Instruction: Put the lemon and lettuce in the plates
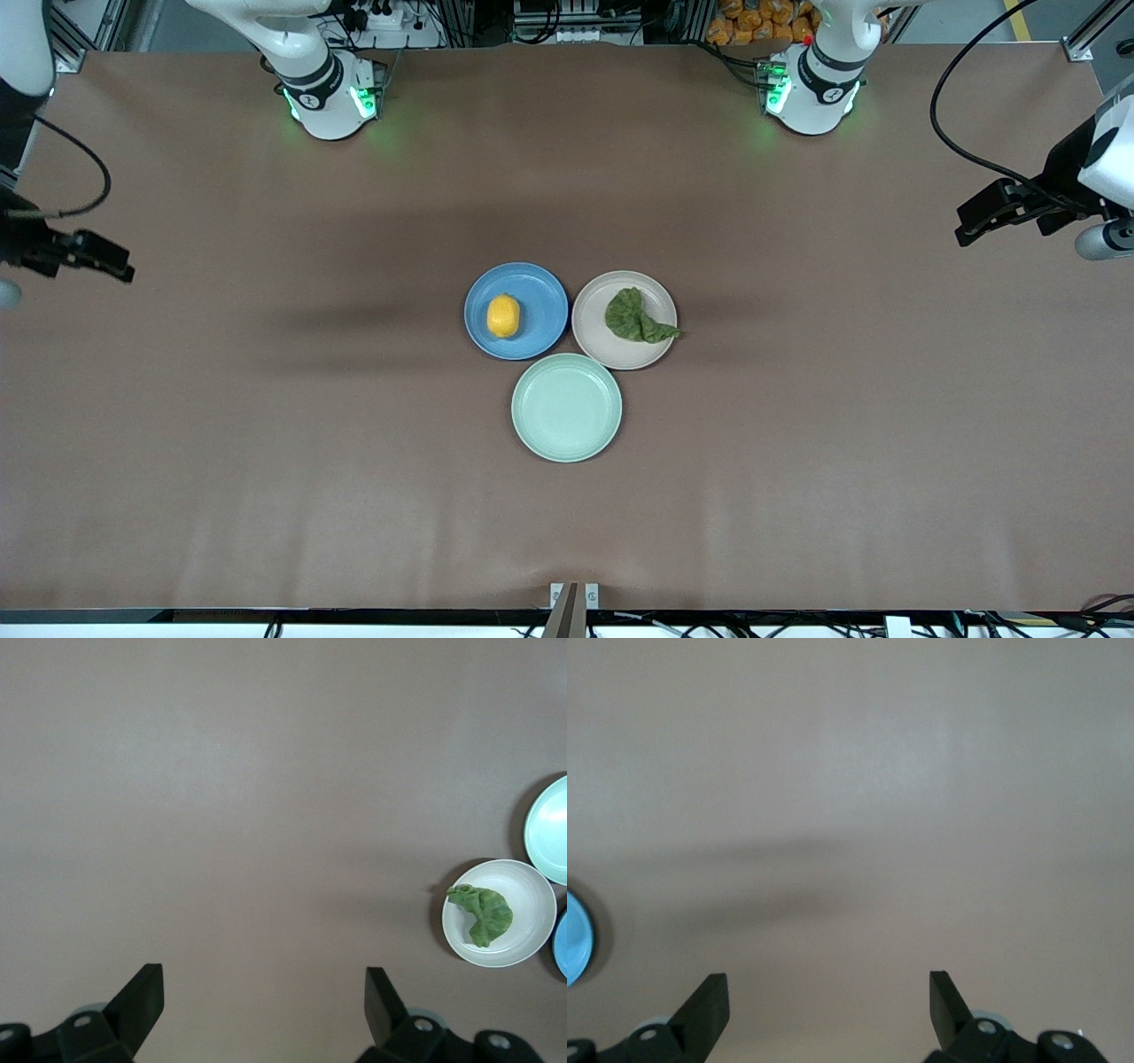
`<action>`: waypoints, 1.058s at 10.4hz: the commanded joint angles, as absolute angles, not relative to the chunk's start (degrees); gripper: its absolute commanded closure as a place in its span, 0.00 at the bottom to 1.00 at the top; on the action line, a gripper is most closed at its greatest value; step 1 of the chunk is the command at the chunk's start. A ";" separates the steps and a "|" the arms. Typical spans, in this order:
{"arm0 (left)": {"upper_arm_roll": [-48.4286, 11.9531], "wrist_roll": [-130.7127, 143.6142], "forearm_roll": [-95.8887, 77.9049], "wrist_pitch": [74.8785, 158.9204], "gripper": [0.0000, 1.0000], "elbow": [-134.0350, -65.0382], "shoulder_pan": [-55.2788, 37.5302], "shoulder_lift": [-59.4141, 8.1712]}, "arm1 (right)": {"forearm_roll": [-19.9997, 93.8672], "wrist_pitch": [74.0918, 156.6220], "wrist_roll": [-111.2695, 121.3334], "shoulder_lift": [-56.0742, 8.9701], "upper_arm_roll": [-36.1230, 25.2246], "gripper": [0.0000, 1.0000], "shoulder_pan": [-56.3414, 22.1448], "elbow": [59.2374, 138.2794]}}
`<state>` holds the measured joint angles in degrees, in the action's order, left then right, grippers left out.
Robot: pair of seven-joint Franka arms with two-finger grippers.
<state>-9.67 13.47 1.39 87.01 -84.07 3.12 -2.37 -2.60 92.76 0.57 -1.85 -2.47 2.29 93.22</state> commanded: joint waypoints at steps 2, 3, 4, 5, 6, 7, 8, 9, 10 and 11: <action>-9.93 11.87 0.97 86.92 0.00 -84.02 3.60 -1.67 | 0.43 86.59 1.05 -1.49 -4.92 0.00 0.35 89.22; -9.93 11.87 1.05 86.92 0.00 -84.02 3.60 -1.67 | 1.14 85.88 0.88 -1.41 -5.10 0.00 0.26 88.43; -9.84 11.87 1.05 86.92 0.00 -84.02 3.60 -1.67 | 1.32 84.56 0.97 -1.58 -5.27 0.00 0.18 87.55; -9.84 11.87 0.97 86.92 0.00 -84.02 3.60 -1.67 | 1.41 83.51 0.88 -1.58 -5.27 0.00 -0.09 86.67; -9.76 11.87 0.97 86.92 0.00 -84.02 3.60 -1.76 | 2.02 82.19 0.79 -1.58 -5.27 0.00 -0.09 85.70; -9.76 11.87 0.88 86.92 0.00 -84.02 3.60 -1.76 | 3.41 81.31 0.79 -1.58 -5.36 0.00 0.00 85.35; -9.76 11.87 0.88 86.92 0.00 -84.02 3.60 -1.76 | 3.51 81.30 0.79 -1.67 -6.06 0.00 -0.09 85.34; -9.76 11.87 0.79 86.92 0.00 -84.02 3.60 -1.76 | 3.52 81.04 0.70 -1.58 -6.06 0.00 -0.44 85.34; -9.76 11.87 0.79 86.92 0.00 -84.02 3.69 -1.76 | 3.52 80.86 0.70 -1.58 -6.15 0.00 -0.53 85.34; -9.76 11.87 0.79 86.92 0.00 -84.02 3.69 -1.76 | 3.25 80.86 0.70 -1.58 -6.24 0.00 -0.53 85.34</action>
